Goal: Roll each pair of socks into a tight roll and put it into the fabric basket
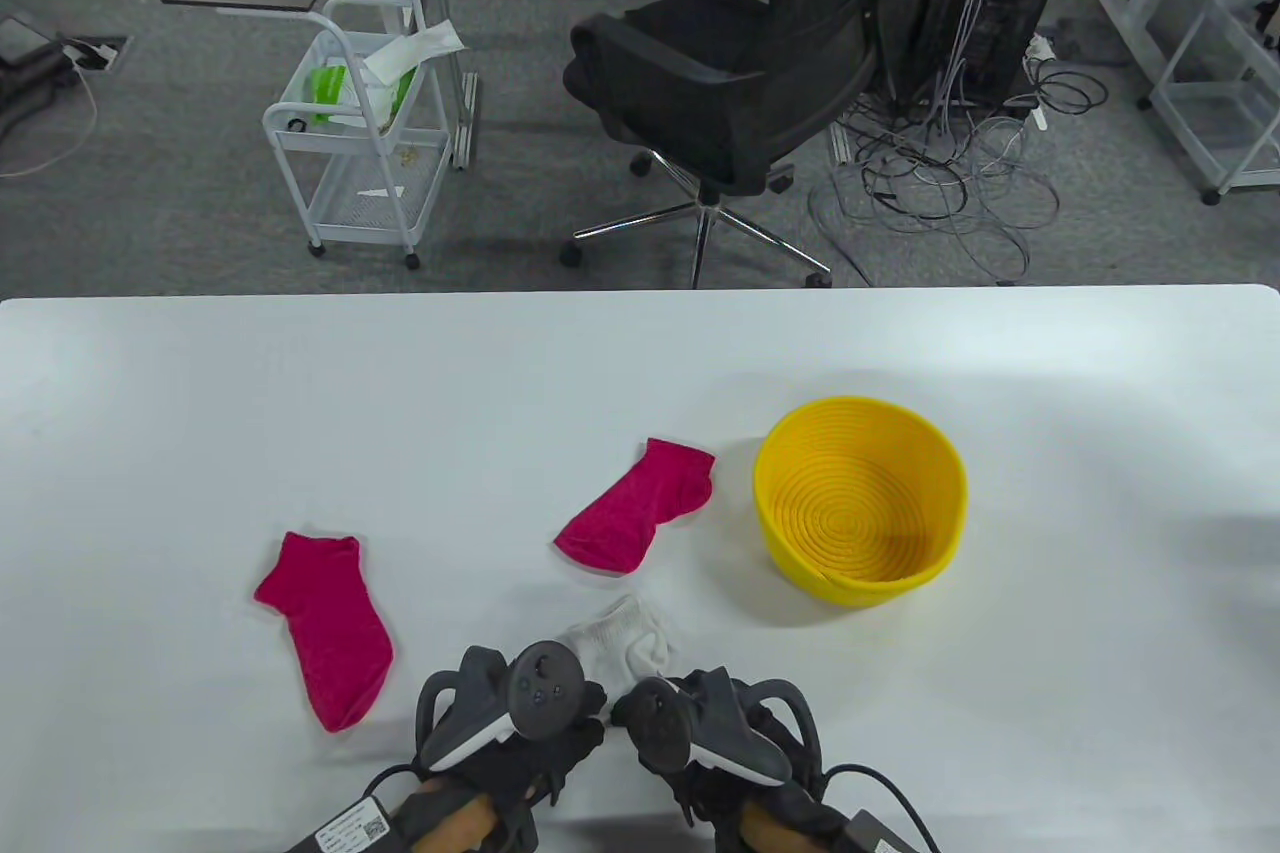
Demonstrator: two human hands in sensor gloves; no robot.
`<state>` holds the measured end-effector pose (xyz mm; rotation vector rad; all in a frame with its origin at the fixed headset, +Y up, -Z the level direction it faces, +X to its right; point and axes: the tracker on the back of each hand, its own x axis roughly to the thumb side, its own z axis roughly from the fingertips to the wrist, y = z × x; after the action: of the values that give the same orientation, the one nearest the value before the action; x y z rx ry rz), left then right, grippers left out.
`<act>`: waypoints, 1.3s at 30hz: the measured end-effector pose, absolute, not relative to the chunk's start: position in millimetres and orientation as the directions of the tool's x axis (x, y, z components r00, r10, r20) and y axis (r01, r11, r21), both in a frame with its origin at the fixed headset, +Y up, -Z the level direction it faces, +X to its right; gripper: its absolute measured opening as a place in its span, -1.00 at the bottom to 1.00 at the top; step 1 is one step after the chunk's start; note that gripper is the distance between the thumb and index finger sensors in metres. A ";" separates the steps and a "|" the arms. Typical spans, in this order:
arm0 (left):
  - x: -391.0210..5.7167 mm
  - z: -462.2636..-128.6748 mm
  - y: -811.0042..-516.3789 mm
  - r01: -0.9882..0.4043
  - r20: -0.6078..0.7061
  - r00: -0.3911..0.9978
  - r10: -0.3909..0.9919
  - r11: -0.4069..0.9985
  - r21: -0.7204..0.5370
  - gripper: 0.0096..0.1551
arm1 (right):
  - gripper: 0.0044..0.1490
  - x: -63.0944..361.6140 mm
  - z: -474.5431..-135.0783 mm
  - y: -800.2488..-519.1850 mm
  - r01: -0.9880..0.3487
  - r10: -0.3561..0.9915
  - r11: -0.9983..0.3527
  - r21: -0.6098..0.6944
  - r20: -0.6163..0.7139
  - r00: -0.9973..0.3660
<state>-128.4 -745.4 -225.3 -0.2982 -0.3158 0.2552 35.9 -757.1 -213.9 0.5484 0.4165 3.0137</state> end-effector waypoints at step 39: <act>-131.1 -228.9 -754.8 -0.227 0.244 0.912 0.330 0.901 -0.370 -0.52 | -0.48 36.1 -210.1 -748.6 -0.046 0.137 -0.970 0.237 0.385 -0.913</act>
<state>-131.1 -754.8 -228.9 -0.3425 -0.3079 0.2924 36.1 -748.6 -210.1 0.6214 0.3425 2.9634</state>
